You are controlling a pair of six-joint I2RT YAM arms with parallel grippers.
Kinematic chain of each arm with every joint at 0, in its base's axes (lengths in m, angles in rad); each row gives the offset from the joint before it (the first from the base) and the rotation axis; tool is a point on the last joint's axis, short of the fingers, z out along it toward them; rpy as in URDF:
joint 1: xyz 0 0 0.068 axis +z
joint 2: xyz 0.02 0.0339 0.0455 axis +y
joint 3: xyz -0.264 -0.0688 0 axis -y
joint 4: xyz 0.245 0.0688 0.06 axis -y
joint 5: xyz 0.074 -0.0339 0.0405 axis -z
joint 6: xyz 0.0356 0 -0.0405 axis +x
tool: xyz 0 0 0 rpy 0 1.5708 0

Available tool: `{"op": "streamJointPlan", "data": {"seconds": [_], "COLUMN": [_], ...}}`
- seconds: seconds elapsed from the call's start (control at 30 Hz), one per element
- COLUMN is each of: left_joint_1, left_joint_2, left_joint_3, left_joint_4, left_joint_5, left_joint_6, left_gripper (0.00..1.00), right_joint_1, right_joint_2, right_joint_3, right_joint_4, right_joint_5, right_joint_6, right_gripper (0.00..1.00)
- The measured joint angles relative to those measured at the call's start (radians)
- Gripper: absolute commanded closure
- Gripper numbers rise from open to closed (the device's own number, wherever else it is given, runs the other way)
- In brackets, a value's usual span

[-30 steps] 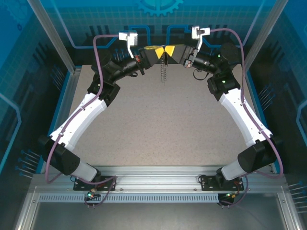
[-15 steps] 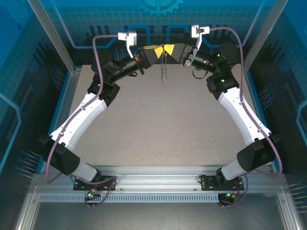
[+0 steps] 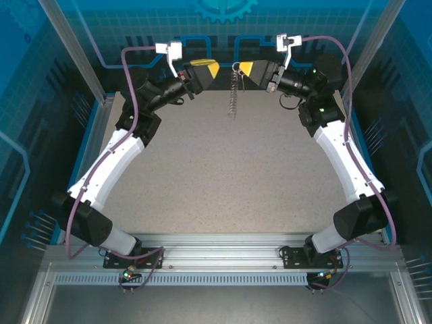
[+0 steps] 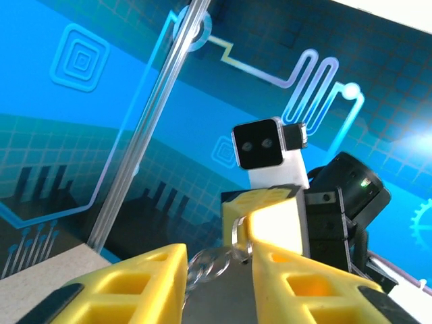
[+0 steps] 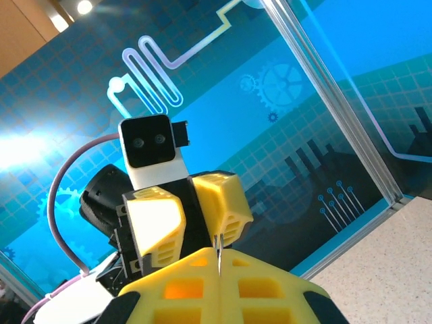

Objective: Put the keys on the keyring

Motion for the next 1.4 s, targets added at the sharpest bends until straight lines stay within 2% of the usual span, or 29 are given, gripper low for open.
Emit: {"op": "streamJointPlan", "data": {"seconds": [0.13,0.53,0.8,1.0,1.4], "left_joint_1": [0.016,0.025,0.034,0.042,0.042], "left_joint_2": [0.003,0.111,0.178,0.188,0.208], "left_joint_3": [0.061,0.459,0.544,0.579,0.595], "left_joint_4": [-0.105,-0.56,-0.781,-0.865,-0.926], "left_joint_5": [0.052,0.262,0.322,0.333,0.348], "left_joint_6": [0.032,0.269,0.391,0.448,0.496], "left_gripper": [0.58,0.5,0.48,0.48,0.49], "right_joint_1": [0.0,0.0,0.0,0.005,0.039], "right_joint_2": [0.019,0.158,0.235,0.268,0.305], "right_joint_3": [0.074,0.372,0.503,0.56,0.607], "right_joint_4": [-0.091,-0.507,-0.723,-0.809,-0.893], "right_joint_5": [-0.034,-0.14,-0.195,-0.225,-0.274], "right_joint_6": [-0.069,-0.373,-0.51,-0.561,-0.612], "right_gripper": [1.0,1.0,1.0,1.0,1.0]}}
